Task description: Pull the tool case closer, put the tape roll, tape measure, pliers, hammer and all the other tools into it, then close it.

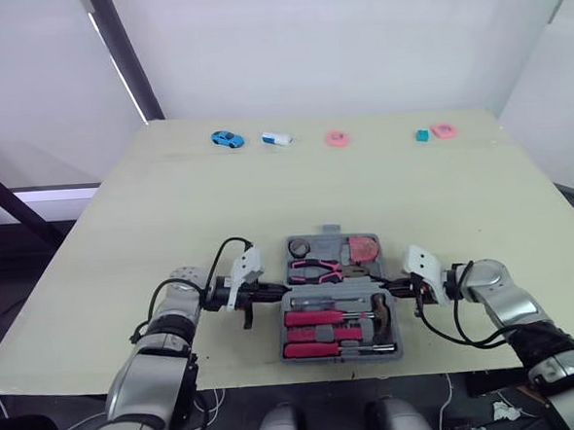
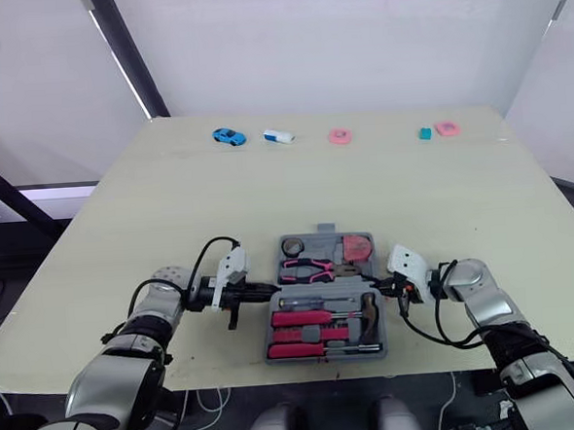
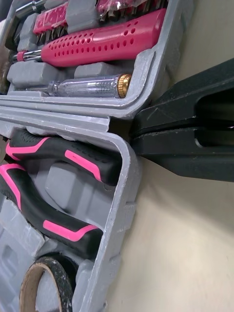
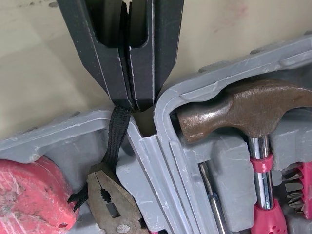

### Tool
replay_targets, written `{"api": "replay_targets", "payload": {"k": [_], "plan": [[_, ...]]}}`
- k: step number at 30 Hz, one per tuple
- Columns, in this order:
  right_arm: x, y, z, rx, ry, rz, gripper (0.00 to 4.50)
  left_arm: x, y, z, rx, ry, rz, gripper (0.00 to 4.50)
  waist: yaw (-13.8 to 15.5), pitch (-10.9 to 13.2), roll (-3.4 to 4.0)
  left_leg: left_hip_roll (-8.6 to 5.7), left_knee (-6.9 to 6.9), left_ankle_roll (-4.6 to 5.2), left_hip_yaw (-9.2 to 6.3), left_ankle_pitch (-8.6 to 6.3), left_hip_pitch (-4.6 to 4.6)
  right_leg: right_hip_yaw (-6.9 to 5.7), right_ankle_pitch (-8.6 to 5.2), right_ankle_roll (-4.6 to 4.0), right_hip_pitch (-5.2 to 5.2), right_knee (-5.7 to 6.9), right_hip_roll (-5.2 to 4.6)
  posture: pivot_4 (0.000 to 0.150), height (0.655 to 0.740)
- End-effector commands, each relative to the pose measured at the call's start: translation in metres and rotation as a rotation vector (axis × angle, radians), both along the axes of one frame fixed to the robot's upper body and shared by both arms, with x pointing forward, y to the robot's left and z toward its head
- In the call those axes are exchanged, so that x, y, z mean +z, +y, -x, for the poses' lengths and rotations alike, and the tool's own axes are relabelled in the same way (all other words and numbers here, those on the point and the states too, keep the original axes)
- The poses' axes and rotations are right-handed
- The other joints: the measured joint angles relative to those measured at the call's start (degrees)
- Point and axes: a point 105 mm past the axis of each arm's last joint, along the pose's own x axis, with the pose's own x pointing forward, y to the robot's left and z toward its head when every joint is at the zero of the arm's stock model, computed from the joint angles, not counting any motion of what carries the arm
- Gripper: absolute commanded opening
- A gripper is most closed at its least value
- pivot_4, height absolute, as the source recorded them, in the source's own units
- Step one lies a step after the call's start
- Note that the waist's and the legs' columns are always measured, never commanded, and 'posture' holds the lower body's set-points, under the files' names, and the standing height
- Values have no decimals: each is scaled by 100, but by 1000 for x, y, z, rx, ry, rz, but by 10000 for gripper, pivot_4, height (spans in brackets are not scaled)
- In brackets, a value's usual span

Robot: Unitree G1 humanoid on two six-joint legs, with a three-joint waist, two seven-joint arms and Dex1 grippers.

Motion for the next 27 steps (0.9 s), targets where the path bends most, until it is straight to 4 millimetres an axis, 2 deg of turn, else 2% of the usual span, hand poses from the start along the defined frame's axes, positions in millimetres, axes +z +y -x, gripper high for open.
{"api": "replay_targets", "payload": {"k": [1,15,27], "plan": [[10,11,5,53,-13,-37,0,-3,-14,9,-80,33,29,348,2,0,0,0,0,0,0,0,0,0,0,0,0,0,0,1500,7395],[8,12,15,84,39,-29,0,-5,-14,14,-92,50,30,348,1,0,0,0,1,0,-1,0,1,0,0,0,0,0,0,1500,7395],[5,8,12,58,16,-13,0,-5,-9,15,-81,55,22,348,-2,0,0,0,1,0,-1,0,1,0,0,0,0,1,0,1500,7395]]}}
